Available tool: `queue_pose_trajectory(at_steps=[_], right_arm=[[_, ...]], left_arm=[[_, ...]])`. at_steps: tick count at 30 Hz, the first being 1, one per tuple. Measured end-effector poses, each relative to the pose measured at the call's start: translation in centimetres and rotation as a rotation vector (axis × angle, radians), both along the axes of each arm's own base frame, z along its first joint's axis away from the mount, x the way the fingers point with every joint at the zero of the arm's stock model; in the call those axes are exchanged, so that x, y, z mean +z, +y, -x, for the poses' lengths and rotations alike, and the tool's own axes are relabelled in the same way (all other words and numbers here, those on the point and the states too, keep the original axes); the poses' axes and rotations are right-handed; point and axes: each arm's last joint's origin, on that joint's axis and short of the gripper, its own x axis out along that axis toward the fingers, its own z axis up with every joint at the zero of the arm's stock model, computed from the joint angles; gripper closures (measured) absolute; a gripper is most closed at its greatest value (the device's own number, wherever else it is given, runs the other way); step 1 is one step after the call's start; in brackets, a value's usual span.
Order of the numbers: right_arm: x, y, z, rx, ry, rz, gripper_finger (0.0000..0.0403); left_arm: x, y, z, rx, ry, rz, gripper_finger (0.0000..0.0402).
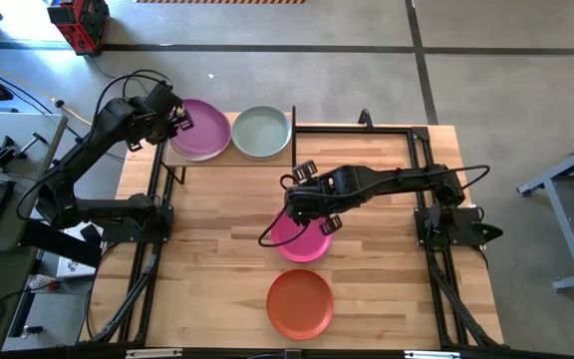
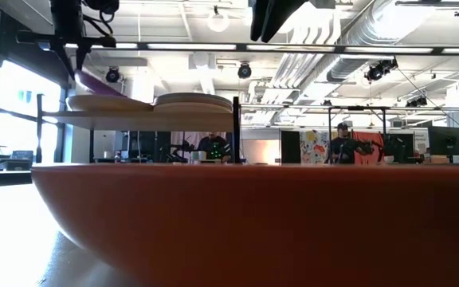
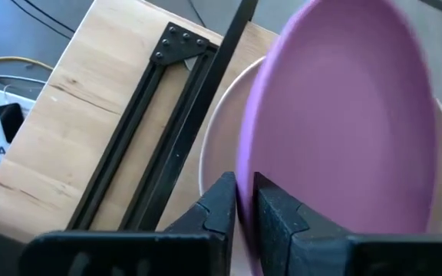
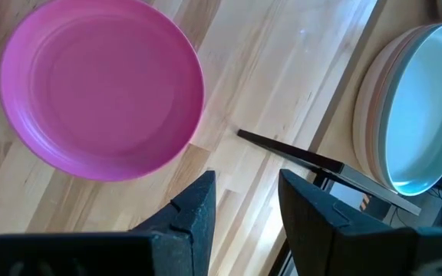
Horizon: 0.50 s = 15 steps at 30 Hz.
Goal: Place and stack plates onto a shelf
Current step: Stack the purple plate on top of the white plate on the shelf
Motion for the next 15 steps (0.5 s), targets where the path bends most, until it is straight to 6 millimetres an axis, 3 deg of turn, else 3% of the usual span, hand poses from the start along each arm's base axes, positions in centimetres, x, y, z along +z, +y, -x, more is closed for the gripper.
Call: queue_pose_trajectory(at_steps=[15], right_arm=[[0.0, 0.0, 0.0, 0.0, 0.0, 0.0, 0.0284]], left_arm=[[-0.12, 0.34, 0.54, -0.082, -0.036, 0.076, 0.033]])
